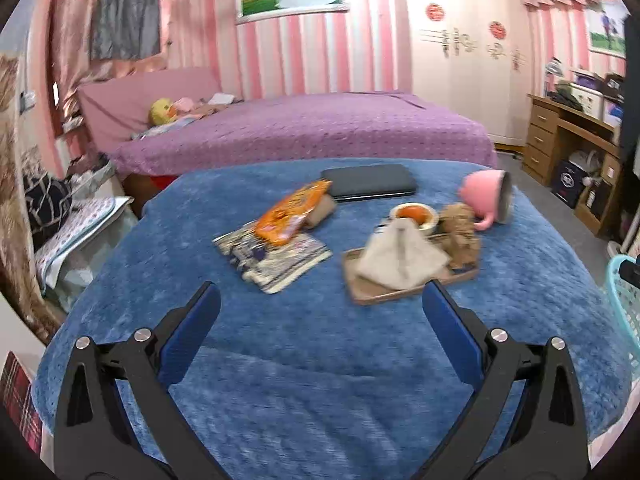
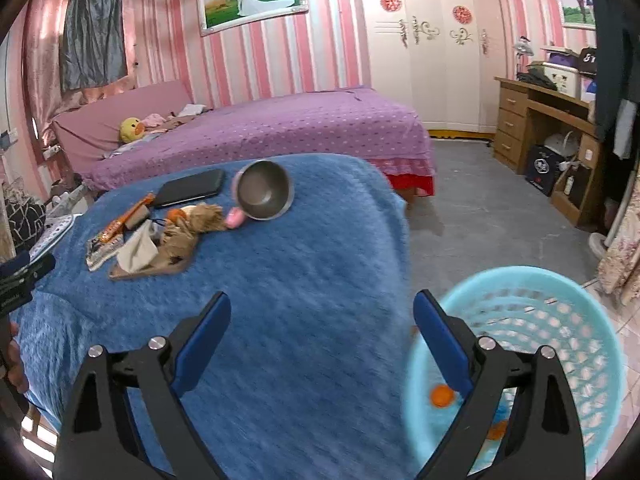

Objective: Collect trash
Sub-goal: 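Move the left gripper to the tissue on the wooden tray and grasp it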

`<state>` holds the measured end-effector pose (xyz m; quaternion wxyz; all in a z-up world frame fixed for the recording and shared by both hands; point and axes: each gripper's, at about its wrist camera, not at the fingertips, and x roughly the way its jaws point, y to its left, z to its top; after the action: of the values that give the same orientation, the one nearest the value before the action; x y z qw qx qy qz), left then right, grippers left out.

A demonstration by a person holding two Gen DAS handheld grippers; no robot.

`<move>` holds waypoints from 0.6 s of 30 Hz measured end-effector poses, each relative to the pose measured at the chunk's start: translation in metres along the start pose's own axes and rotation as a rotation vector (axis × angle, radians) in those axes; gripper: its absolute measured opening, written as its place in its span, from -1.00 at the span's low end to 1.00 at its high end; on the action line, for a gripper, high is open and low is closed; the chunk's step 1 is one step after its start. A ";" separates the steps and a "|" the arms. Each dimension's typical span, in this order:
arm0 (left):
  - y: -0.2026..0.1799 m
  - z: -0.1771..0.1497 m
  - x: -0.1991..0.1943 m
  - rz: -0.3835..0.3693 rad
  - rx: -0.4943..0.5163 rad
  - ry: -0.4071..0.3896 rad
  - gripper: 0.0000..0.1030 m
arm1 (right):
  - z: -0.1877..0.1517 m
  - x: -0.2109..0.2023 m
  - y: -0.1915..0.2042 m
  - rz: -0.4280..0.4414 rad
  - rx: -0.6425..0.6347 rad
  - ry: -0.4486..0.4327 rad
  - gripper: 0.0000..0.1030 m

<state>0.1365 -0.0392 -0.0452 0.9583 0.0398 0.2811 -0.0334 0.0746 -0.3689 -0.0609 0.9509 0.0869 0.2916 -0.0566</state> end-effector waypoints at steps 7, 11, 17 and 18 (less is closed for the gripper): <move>0.021 0.002 0.006 0.022 -0.033 -0.010 0.89 | 0.008 0.052 0.020 0.111 0.109 0.070 0.88; 0.020 0.005 0.011 0.026 -0.024 -0.016 0.89 | 0.008 0.072 0.033 0.153 0.140 0.086 0.88; 0.018 0.006 0.010 0.014 -0.021 -0.028 0.89 | 0.003 0.078 0.061 0.213 0.050 0.128 0.88; 0.017 0.006 0.011 0.017 -0.015 -0.029 0.89 | 0.002 0.078 0.065 0.213 0.038 0.127 0.88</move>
<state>0.1505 -0.0237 -0.0458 0.9628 0.0347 0.2670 -0.0239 0.1499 -0.3101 -0.0946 0.9293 0.1389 0.3393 0.0446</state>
